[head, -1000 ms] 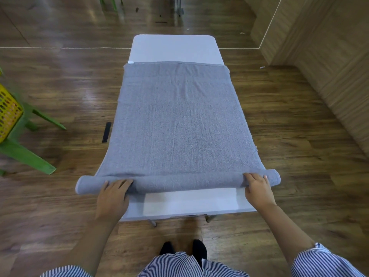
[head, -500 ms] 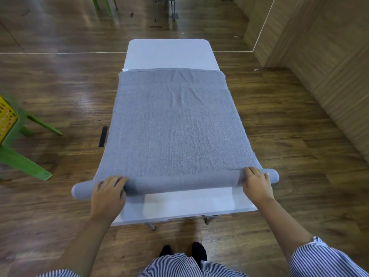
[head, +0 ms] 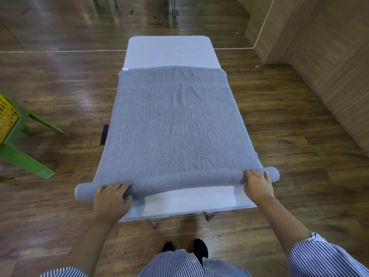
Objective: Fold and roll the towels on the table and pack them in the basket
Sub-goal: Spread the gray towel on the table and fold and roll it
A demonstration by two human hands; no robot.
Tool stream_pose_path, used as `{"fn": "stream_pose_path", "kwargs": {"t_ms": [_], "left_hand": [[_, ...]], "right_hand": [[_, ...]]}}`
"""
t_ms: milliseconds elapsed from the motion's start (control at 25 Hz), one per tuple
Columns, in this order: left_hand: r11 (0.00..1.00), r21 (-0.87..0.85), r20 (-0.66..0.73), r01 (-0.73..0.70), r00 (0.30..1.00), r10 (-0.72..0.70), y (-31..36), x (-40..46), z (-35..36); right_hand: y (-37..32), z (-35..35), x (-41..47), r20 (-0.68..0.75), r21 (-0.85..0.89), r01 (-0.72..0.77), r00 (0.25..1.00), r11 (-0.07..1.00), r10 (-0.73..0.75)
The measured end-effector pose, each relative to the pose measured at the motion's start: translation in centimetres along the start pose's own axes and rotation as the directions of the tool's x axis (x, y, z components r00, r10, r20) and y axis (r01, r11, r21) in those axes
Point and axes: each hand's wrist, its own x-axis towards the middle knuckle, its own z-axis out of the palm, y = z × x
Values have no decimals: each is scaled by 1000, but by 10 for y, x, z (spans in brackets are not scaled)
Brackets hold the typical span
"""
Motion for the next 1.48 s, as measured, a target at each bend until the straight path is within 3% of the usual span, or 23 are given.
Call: {"fn": "stream_pose_path", "kwargs": {"t_ms": [120,280,480,600,960,1120,1160,1320,1480], "left_hand": [[1000,9,1,3,1000,-3,-1,0,-3],[1000,-5,-72,-5,997,5,-2,5,-3],[994,-65,99,86,992,-79,0,6,7],[991,-67,162,112,982,-100,2,9,4],[1000,-22,49,9,999,-7,0,7,-7],[999,-36,-60,28,998,-31,-2,14,-9],[998,-48,-55,43,997,-46,-3,15,-8],[989,-84,116,119,987,-109,-3,16,4],[986,-85,164,143,978,-128,0,19,4]], "right_hand": [[1,-2,0,-5,-47,29,1000,998,-29],[2,4,5,-192,29,53,980,998,-46],[4,5,5,-9,121,27,1000,992,-26],[5,7,5,-5,100,31,1000,994,-30],[3,-4,2,-18,28,9,1000,1000,-9],[6,0,12,-216,45,65,975,997,-54],[7,-1,12,-207,53,77,976,996,-64],[3,2,8,70,68,48,996,997,-53],[0,6,10,-93,-49,50,994,998,-54]]}}
